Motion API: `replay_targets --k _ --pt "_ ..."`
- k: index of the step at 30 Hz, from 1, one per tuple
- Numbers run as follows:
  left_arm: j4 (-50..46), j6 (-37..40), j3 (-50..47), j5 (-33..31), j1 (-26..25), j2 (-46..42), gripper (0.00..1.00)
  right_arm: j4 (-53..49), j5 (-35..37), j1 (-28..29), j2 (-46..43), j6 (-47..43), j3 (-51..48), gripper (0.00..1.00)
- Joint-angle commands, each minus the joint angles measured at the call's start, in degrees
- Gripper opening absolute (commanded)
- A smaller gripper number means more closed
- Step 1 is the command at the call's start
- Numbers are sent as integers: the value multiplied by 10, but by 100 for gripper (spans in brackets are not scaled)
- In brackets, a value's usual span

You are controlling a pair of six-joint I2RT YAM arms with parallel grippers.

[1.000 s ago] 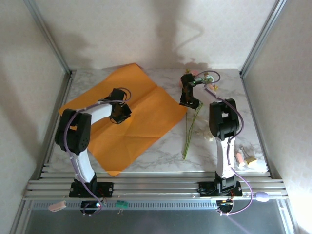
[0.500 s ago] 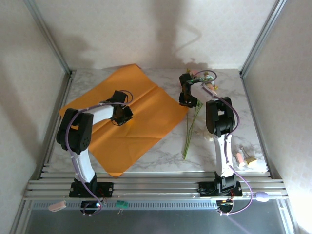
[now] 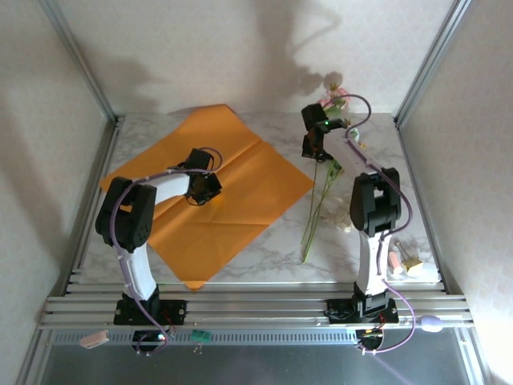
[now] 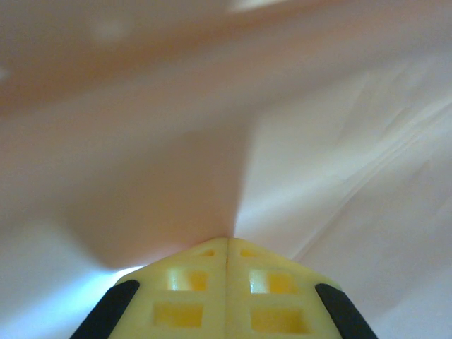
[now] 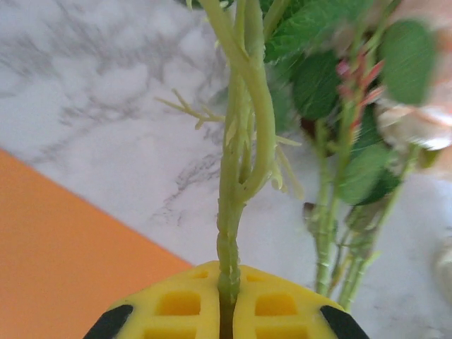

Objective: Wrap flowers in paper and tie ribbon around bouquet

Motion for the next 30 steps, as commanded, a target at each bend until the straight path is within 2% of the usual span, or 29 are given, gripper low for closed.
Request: replay_targets --k 1,4,9,14,17,21,25,30 --pt "-25 4 -5 5 -28 50 0 4 25 0 -63 -14 -14 0" --pt "-17 -4 6 10 -49 61 0 4 -3 2 -93 -18 -7 0" --pt "-11 -27 31 14 -93 70 0 38 -106 23 -121 -3 -37 0" --pt "-14 -67 32 7 -120 43 0 66 -205 64 -83 27 -19 0" --pt "-13 -84 36 12 -121 8 0 77 -231 95 -43 43 12 0" --pt "-63 -80 59 -24 -110 -49 0 97 -252 117 6 65 46 0" --pt "-96 -81 30 -60 -70 -129 0 125 -287 131 60 81 92 0" --pt "-33 -94 -86 7 -25 -165 0 154 -333 146 128 105 172 0"
